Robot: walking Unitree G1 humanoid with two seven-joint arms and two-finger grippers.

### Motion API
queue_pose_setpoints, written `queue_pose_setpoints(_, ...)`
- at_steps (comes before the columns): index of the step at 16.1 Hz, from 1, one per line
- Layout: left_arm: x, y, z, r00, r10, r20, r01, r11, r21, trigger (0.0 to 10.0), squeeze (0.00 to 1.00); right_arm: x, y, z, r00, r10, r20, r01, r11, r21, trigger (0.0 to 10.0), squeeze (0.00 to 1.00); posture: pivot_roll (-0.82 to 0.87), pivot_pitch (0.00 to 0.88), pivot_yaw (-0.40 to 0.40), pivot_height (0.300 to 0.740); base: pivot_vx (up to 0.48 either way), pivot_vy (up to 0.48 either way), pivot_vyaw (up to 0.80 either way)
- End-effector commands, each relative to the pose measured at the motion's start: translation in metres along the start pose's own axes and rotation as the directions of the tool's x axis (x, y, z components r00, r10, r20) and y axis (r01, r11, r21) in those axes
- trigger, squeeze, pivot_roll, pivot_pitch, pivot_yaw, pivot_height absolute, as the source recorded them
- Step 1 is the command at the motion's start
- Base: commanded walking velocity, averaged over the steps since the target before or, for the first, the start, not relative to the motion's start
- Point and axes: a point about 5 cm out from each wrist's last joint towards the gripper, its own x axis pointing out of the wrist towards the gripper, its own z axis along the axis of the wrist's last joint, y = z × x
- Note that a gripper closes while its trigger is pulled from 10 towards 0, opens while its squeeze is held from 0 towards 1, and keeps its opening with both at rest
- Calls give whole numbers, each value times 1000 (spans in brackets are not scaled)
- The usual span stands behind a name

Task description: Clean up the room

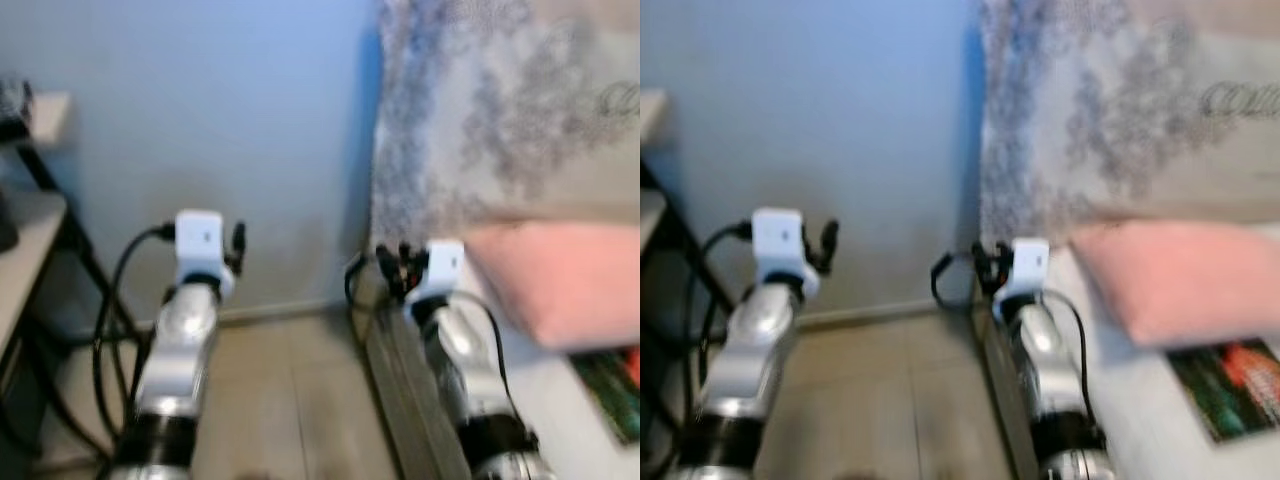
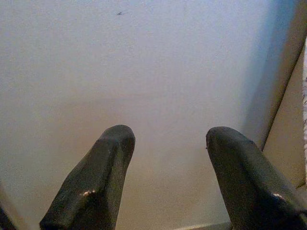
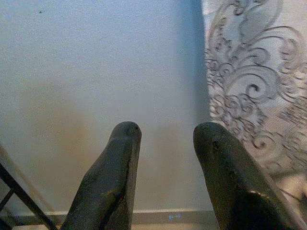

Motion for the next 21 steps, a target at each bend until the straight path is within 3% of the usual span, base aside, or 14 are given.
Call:
queue_pose_setpoints(1,-2,-11,1,1000,-27,1,27,1000,-1,10000,0,-2,-7,1,1000,-9,-13,9,1000,-25,10000,0,47,0,-37,740,0,0,694)
queue_pose_setpoints(4,0,-9,-2,1000,-7,-21,8,999,36,10000,0,-3,-10,-2,999,-30,-27,30,1000,-10,10000,0,48,0,-38,740,0,0,652)
queue_pose_setpoints(6,0,-10,-2,999,-25,-21,25,999,19,10000,0,-3,-12,-4,998,-47,-34,47,999,-3,10000,0,48,0,-39,740,0,0,0)
queue_pose_setpoints(13,1,-10,-1,997,-79,-14,80,995,66,10000,0,-4,-11,-2,999,-42,-13,42,999,-22,10000,0,45,0,-31,740,454,0,0)
queue_pose_setpoints(21,0,-10,0,998,-70,-7,70,996,56,10000,0,-6,-11,-4,999,-38,-22,37,999,-21,10000,0,45,0,-31,740,456,0,0)
